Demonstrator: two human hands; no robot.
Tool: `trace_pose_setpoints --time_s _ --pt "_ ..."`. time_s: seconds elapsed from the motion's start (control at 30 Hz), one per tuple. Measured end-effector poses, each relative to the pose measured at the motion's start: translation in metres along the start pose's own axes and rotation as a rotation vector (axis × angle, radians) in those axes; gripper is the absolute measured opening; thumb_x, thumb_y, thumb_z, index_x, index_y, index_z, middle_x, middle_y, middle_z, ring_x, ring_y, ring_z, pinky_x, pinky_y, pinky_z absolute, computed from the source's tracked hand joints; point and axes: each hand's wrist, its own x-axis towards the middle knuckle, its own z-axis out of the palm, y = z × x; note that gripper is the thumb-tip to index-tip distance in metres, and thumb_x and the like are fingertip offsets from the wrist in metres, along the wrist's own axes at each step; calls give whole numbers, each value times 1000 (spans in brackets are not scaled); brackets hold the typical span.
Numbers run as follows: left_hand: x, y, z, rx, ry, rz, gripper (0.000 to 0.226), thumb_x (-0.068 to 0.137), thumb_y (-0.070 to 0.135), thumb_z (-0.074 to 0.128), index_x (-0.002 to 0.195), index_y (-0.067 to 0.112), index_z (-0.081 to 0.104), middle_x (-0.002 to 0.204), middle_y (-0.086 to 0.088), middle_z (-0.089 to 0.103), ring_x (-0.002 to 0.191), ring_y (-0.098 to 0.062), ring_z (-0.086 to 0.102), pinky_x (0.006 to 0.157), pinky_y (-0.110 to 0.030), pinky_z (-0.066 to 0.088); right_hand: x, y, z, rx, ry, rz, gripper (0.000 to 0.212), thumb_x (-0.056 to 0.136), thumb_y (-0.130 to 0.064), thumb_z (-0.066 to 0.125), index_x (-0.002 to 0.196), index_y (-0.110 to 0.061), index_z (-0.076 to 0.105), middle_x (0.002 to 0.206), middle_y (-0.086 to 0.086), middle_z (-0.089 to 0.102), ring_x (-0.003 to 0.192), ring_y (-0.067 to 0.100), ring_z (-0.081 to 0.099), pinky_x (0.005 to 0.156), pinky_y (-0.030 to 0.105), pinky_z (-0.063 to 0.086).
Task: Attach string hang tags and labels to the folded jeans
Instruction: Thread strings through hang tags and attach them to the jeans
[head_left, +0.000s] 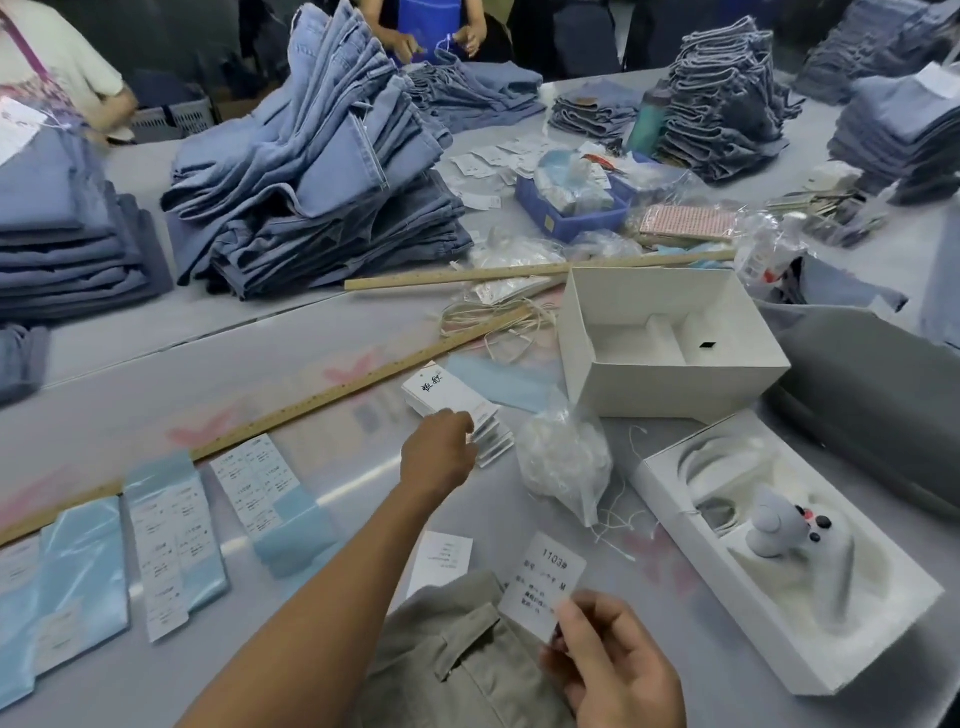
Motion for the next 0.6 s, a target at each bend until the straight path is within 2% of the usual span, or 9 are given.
trace_pose_setpoints --time_s 0.07,0.13,0.2,0.33,0.43,0.53,0.6 --pt "18 1 9 86 -5 26 25 96 29 58 119 20 63 122 -3 60 118 -25 52 79 -35 45 0 -2 1 -35 -18 10 28 83 10 70 66 -11 73 51 14 61 43 13 57 50 31 53" --pt "34 3 15 169 -13 58 29 97 34 57 122 18 60 124 -5 56 120 -27 48 82 -39 47 1 -6 1 -68 -26 28 27 82 13 69 63 -6 71 50 17 60 42 17 57 61 36 51" --pt "48 4 19 230 -24 93 31 96 35 58 120 15 59 124 -7 54 118 -28 48 82 -39 46 1 -8 0 -91 -20 50 30 82 17 67 59 -2 67 50 20 59 40 19 57 55 37 53" --pt "62 -1 21 199 -12 108 28 95 36 62 117 18 59 119 -4 57 114 -26 53 76 -36 43 3 -12 -1 -133 -46 57 24 82 20 64 63 6 62 48 22 58 36 17 55 43 19 49" --pt "66 -8 16 115 -27 101 29 94 43 65 114 22 62 118 1 62 113 -23 56 74 -33 39 3 -13 0 -119 -47 73 22 82 23 62 64 10 60 46 21 56 35 18 54 41 19 47" --pt "69 -14 9 49 -49 85 24 96 43 64 113 27 66 120 5 65 114 -20 58 82 -34 46 2 -13 1 -109 -43 95 22 83 23 60 65 11 59 45 18 55 37 19 55 44 22 49" --pt "67 -16 5 32 -17 66 17 99 37 61 107 27 71 115 4 69 110 -22 61 80 -34 47 1 -13 2 -127 -48 90 23 83 23 59 64 10 60 44 18 55 37 19 55 43 21 48"
